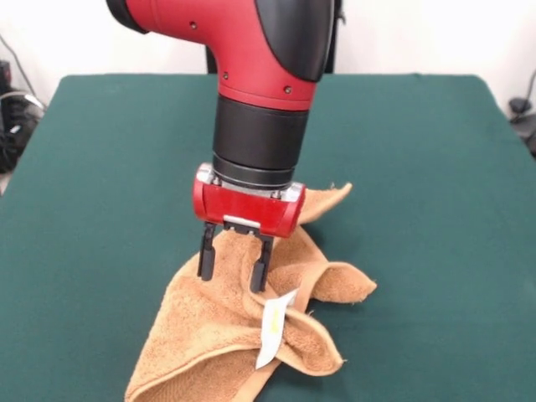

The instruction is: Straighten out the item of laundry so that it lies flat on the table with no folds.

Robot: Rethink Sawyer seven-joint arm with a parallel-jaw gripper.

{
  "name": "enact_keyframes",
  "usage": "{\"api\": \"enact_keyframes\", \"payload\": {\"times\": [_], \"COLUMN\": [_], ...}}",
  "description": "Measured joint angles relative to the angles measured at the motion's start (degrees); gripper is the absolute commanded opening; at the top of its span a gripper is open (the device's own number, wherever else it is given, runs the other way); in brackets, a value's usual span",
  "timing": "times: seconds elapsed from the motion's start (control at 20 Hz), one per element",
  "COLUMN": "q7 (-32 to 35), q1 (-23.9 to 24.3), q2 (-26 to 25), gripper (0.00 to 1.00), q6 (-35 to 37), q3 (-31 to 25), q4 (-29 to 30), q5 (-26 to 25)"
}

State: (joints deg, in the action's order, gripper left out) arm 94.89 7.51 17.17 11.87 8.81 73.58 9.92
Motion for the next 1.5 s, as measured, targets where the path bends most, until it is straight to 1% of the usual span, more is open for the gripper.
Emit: {"api": "enact_keyframes", "payload": {"times": [0.75, 1.25, 1.5], "q7": [0.0, 0.0, 0.0], "q1": [-0.8, -2.7, -3.7], "q2": [-0.1, -0.5, -1.8], "gripper": [1.00, 1.00, 1.00], "q6": [0.0, 0.0, 0.0], "q3": [-0.4, -1.4, -1.4], "q4": [-0.2, -0.3, -0.9], "q5": [-0.1, -0.1, -0.1]}}
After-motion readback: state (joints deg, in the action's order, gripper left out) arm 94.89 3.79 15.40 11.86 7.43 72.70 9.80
